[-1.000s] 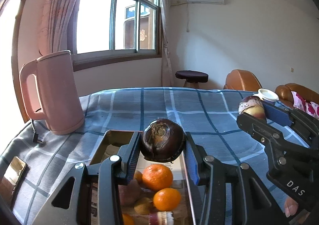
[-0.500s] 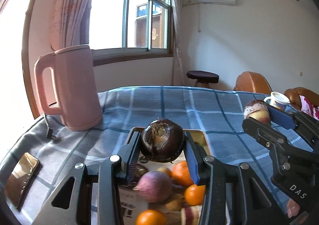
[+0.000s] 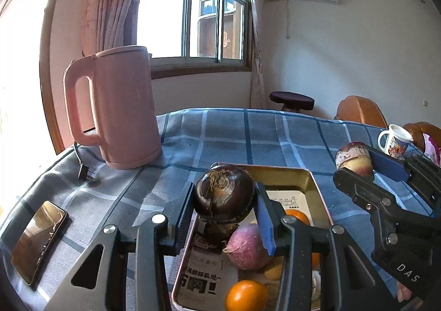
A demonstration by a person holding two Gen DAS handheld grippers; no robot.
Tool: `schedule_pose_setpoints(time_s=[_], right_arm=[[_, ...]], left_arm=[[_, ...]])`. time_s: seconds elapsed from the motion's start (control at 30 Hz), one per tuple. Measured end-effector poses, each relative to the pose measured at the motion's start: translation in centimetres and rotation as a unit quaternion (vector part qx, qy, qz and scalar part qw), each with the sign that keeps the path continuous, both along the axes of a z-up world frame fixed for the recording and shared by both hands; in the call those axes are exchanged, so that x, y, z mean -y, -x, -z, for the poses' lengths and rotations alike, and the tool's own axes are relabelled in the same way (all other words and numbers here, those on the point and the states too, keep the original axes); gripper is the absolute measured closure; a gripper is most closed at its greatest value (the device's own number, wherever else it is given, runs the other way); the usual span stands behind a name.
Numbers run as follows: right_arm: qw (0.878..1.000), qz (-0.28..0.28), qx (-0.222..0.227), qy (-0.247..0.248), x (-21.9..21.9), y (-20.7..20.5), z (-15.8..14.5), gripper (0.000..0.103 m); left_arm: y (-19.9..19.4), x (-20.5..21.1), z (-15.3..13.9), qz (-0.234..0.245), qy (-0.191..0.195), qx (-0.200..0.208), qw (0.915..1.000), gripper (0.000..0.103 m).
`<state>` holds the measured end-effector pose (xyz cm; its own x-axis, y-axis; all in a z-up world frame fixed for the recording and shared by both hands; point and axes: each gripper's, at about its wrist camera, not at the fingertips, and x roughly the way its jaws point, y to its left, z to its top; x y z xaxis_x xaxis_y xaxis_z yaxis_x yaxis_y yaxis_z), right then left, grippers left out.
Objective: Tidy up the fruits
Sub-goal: 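Lower the jar into the tin with the right tool while the left tool releases the dark fruit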
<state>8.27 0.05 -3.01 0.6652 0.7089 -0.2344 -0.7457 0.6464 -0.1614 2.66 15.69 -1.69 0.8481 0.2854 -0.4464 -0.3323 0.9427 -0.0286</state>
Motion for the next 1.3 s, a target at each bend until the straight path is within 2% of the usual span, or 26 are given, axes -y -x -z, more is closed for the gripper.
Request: schedule_pose_setpoints(time_s=[0.3,0.87,0.97,1.07,1.23,1.3], right_arm=[[1.000,-0.012,-0.009,0.020,-1.9,0.0,0.8,0.058],[0.993,-0.036,-0.067,0.089,-4.3,-0.6,3.1,0.057],[0.993,-0.036,-0.070,0.089,-4.2,-0.6,3.1,0.053],[0.993,-0.036,-0.074,0.085,-3.9,-0.6,3.1,0.033],[0.995,-0.033,-0.064,0.071,-3.0,0.0,2.5,0.032],[0.996,-0.025,-0.058,0.064,-2.2,0.4,2.1,0.026]], left_arm=[[0.2,-1.0,0.6,-0.006,0.005,-0.012,0.9999,0.059],[-0.4,-1.2,2.3,0.006,0.014,-0.057,0.9982,0.058],[-0.3,-1.4,2.3,-0.003,0.014,-0.057,0.9983,0.048],[0.3,-1.6,1.9,-0.009,0.017,-0.047,0.9987,0.029],[1.3,-1.1,0.8,-0.006,0.003,-0.030,0.9995,0.027],[1.7,-1.1,0.4,-0.005,0.004,-0.021,0.9998,0.027]])
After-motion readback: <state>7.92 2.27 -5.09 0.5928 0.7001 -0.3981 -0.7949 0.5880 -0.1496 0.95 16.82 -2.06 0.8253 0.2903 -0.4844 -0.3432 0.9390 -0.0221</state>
